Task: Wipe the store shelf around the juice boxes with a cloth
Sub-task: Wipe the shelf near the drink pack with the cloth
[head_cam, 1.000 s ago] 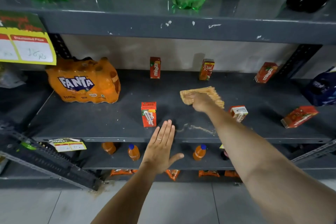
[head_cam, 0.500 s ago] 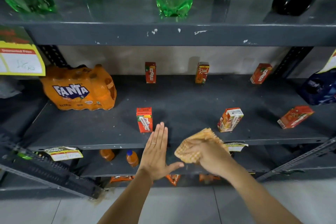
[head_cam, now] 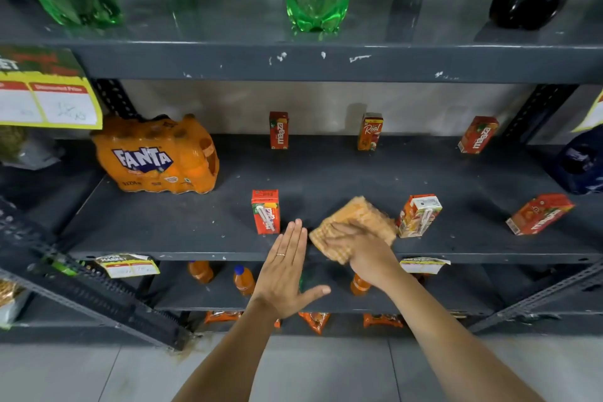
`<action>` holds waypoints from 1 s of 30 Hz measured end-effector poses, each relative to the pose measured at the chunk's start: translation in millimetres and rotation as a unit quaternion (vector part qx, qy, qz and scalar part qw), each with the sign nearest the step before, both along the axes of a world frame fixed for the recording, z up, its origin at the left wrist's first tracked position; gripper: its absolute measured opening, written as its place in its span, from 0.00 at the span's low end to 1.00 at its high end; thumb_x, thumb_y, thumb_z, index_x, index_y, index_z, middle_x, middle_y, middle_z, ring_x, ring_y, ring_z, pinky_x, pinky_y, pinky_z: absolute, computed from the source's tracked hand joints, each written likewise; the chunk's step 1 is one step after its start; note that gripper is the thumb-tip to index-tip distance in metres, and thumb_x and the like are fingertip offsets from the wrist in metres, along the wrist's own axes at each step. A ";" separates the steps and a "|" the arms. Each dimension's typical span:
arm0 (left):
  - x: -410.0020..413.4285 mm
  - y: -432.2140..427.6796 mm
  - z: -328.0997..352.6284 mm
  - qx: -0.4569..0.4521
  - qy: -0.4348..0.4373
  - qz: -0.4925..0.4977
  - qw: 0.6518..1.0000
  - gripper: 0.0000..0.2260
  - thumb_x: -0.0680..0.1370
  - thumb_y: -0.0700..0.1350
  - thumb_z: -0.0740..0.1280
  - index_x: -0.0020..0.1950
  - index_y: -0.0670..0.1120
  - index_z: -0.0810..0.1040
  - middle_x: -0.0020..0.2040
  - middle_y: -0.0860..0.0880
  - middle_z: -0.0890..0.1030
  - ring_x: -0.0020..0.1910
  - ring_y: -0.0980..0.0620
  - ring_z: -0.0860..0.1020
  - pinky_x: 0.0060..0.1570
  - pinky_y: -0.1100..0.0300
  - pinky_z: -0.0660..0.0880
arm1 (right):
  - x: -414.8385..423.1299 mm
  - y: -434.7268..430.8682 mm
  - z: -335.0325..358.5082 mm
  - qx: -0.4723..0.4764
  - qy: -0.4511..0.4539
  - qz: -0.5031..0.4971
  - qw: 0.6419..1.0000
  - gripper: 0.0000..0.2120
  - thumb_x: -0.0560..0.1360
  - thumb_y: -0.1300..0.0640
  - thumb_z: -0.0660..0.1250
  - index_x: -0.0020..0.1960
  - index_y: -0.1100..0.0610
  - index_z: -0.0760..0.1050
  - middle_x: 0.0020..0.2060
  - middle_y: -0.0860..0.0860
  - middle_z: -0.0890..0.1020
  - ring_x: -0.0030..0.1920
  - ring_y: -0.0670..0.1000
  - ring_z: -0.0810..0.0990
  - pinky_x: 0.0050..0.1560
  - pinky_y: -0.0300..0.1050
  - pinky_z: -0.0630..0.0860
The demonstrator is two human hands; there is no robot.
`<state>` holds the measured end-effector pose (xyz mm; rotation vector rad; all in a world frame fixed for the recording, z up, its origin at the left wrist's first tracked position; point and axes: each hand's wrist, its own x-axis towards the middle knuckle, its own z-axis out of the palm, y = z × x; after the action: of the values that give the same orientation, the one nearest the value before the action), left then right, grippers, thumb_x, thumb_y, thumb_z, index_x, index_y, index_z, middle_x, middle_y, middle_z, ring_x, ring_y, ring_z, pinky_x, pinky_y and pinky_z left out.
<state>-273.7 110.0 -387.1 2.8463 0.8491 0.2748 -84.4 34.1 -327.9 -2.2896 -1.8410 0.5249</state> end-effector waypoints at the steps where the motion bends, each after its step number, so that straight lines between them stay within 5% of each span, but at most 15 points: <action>1: -1.0 0.3 -0.3 0.008 0.003 -0.002 1.000 0.46 0.74 0.74 0.50 0.78 0.42 0.40 0.79 0.45 0.39 0.77 0.49 0.37 0.75 0.52 0.42 | -3.1 -15.5 0.0 0.006 0.009 -0.007 1.000 0.33 0.73 0.71 0.57 0.68 0.39 0.69 0.75 0.39 0.60 0.77 0.49 0.54 0.75 0.47 0.54; 8: -35.8 -8.0 -7.0 0.019 -0.004 -0.026 0.999 0.37 0.79 0.65 0.52 0.78 0.42 0.47 0.79 0.46 0.46 0.78 0.49 0.45 0.74 0.49 0.49 | 6.6 -20.2 35.0 -0.018 0.057 -0.033 0.998 0.30 0.71 0.70 0.55 0.59 0.41 0.79 0.70 0.40 0.70 0.69 0.48 0.69 0.69 0.44 0.67; 13: -109.5 30.7 -2.6 0.042 -0.003 0.089 0.995 0.35 0.79 0.62 0.53 0.78 0.41 0.50 0.79 0.44 0.49 0.78 0.47 0.48 0.75 0.50 0.49 | 5.3 45.6 54.2 0.082 0.080 -0.069 0.991 0.27 0.75 0.66 0.56 0.61 0.38 0.76 0.65 0.39 0.76 0.65 0.47 0.74 0.67 0.44 0.68; 16: -151.0 66.0 4.1 0.058 0.061 0.129 0.988 0.35 0.79 0.64 0.49 0.77 0.40 0.52 0.79 0.43 0.52 0.78 0.47 0.49 0.75 0.50 0.50 | 0.2 108.1 44.6 0.121 0.072 -0.078 0.987 0.36 0.71 0.67 0.56 0.65 0.29 0.66 0.69 0.37 0.71 0.70 0.46 0.69 0.72 0.50 0.65; 20: -175.3 95.1 3.3 0.059 0.125 0.120 0.983 0.37 0.78 0.66 0.45 0.77 0.40 0.51 0.78 0.43 0.51 0.77 0.46 0.52 0.74 0.48 0.51 | -35.8 161.0 29.4 0.014 0.019 -0.058 0.998 0.36 0.74 0.70 0.58 0.73 0.40 0.60 0.77 0.49 0.59 0.74 0.57 0.63 0.72 0.55 0.64; 24: -173.3 96.8 -8.3 0.046 0.094 0.128 0.986 0.38 0.78 0.66 0.49 0.77 0.40 0.50 0.79 0.43 0.50 0.78 0.46 0.47 0.74 0.47 0.51 | -55.7 147.0 6.6 -0.047 -0.041 -0.120 0.991 0.28 0.77 0.60 0.55 0.75 0.46 0.56 0.73 0.56 0.66 0.73 0.60 0.64 0.71 0.59 0.63; 27: -175.7 99.8 -13.0 0.054 0.064 0.115 0.990 0.37 0.78 0.65 0.50 0.78 0.41 0.49 0.79 0.43 0.49 0.78 0.47 0.46 0.74 0.47 0.50 | -70.2 104.5 3.4 -0.029 -0.054 -0.165 0.984 0.24 0.75 0.62 0.57 0.70 0.51 0.68 0.66 0.55 0.75 0.65 0.58 0.73 0.63 0.53 0.72; 30: -180.8 105.2 -13.8 0.058 0.064 0.093 0.992 0.35 0.80 0.64 0.48 0.78 0.41 0.48 0.79 0.44 0.48 0.78 0.48 0.45 0.74 0.48 0.50 | -91.6 50.9 7.0 -0.056 -0.098 -0.184 0.976 0.23 0.76 0.64 0.59 0.69 0.50 0.70 0.66 0.51 0.76 0.64 0.55 0.75 0.61 0.46 0.71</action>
<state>-454.4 215.2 -401.0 2.9194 1.1621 0.1708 -176.0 84.9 -320.9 -2.7587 -1.4316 0.3645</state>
